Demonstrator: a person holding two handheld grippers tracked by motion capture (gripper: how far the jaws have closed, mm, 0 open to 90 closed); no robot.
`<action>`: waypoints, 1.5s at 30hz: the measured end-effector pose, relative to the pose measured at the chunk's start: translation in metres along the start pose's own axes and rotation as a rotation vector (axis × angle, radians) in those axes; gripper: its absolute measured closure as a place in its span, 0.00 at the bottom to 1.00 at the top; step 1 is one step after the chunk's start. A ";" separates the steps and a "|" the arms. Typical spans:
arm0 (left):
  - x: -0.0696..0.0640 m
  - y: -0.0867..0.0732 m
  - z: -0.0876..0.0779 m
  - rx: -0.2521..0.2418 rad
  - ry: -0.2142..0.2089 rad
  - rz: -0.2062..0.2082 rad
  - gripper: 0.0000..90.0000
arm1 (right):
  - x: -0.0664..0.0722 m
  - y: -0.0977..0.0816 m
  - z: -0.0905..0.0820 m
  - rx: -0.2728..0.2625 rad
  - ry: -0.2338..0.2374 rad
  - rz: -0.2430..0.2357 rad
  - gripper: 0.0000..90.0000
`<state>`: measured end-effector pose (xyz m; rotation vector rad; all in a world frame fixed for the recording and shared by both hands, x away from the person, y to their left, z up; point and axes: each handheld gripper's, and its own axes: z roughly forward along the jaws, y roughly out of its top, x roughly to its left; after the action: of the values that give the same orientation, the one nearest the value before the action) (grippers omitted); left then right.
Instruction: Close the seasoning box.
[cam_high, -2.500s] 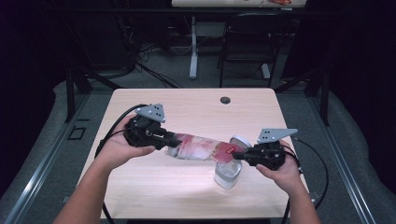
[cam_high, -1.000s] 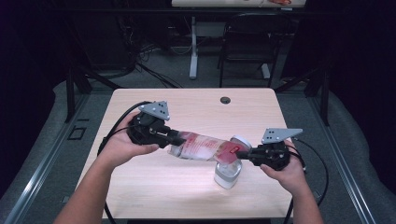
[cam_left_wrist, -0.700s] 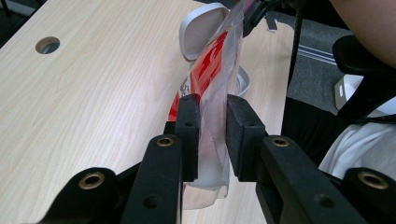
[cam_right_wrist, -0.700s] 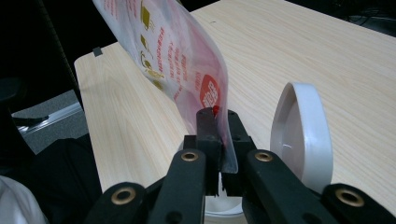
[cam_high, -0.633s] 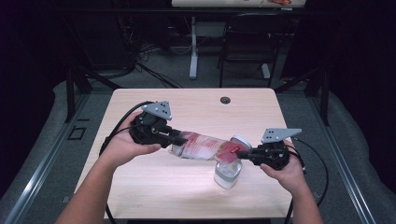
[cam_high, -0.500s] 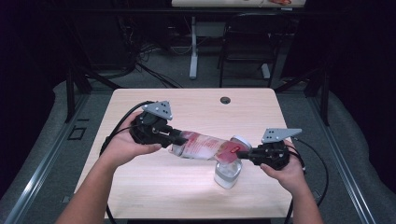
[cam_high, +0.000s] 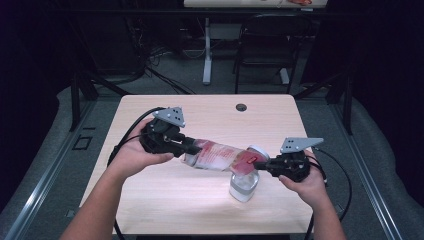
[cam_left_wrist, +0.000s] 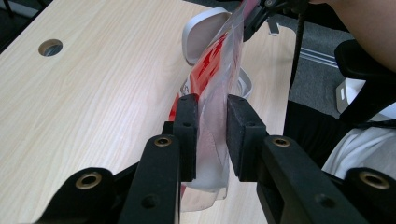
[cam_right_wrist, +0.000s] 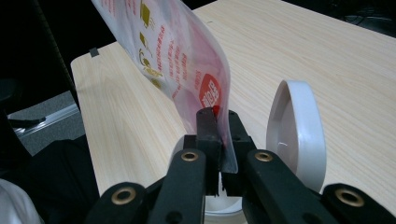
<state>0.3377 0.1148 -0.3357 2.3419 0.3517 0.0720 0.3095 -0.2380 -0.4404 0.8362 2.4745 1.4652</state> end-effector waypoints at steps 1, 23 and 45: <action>0.000 0.000 0.000 -0.001 0.001 -0.001 0.84 | 0.000 0.000 0.000 -0.001 -0.001 0.001 0.98; 0.000 0.004 0.001 -0.005 -0.001 0.006 0.84 | -0.002 -0.002 0.000 -0.001 -0.003 0.005 0.99; 0.000 0.010 0.003 -0.015 -0.005 0.016 0.84 | -0.003 -0.004 -0.002 0.013 -0.022 0.004 0.99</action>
<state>0.3400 0.1061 -0.3310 2.3301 0.3284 0.0765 0.3099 -0.2421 -0.4432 0.8560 2.4709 1.4349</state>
